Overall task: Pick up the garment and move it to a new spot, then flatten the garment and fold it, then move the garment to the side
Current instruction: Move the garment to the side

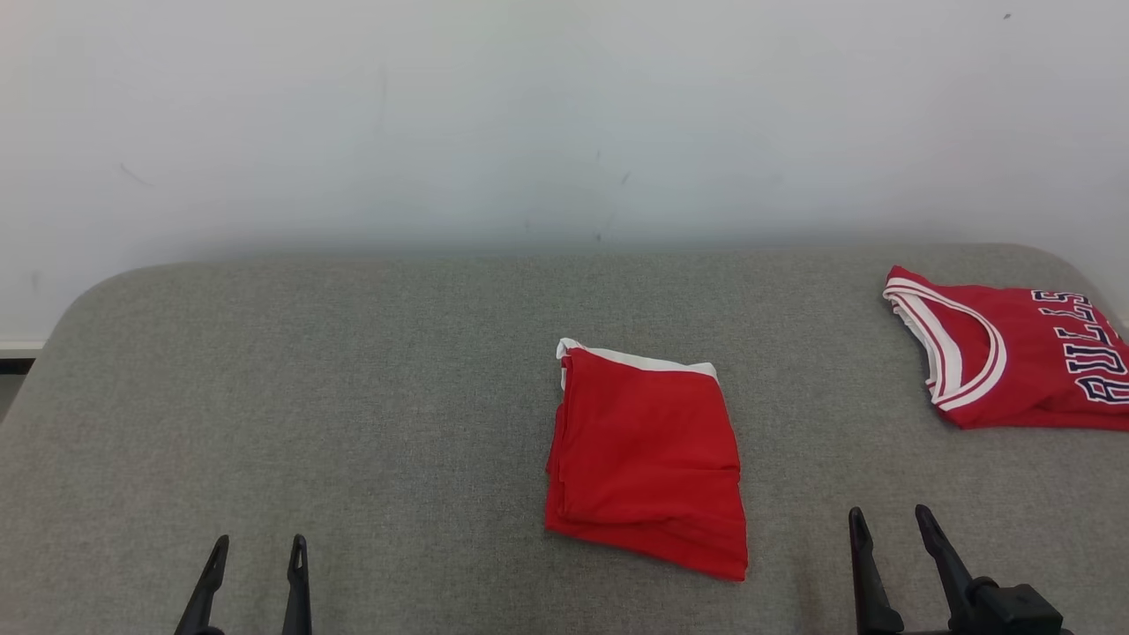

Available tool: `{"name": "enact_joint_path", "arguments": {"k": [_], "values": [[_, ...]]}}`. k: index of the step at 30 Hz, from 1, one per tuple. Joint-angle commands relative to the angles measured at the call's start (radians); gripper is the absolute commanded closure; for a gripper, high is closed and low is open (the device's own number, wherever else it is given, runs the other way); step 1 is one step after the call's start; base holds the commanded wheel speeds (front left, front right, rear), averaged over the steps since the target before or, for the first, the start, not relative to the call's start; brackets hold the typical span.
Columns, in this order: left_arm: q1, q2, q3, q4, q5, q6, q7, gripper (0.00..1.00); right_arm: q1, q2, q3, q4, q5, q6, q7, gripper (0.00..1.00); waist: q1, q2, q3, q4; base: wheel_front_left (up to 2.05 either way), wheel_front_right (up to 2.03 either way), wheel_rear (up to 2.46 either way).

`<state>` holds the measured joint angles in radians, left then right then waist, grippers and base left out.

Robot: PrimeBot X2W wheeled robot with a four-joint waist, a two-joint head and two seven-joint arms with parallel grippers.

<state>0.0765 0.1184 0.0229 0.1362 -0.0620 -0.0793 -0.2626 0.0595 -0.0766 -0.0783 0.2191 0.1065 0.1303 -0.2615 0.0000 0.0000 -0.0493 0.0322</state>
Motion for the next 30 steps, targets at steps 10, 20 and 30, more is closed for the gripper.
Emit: {"name": "enact_joint_path", "arguments": {"k": [10,20,30], "values": [[0.006,0.002,0.002,0.006,-0.01,0.006,-0.003,0.0,-0.01,0.0,0.002,0.011,-0.005,0.0,-0.004,0.0,0.0,0.0,0.003,-0.001,0.0,0.0,0.0],[0.006,0.002,-0.002,0.006,-0.01,0.007,-0.003,0.0,-0.007,0.002,0.005,0.016,-0.007,0.0,-0.004,0.0,0.0,0.0,0.005,0.001,0.0,0.0,0.0],[0.0,0.002,-0.005,0.01,-0.008,0.008,-0.003,0.0,-0.01,0.004,0.006,0.022,-0.006,0.0,-0.004,0.0,0.0,0.0,0.007,0.006,0.0,0.0,0.0]]}}
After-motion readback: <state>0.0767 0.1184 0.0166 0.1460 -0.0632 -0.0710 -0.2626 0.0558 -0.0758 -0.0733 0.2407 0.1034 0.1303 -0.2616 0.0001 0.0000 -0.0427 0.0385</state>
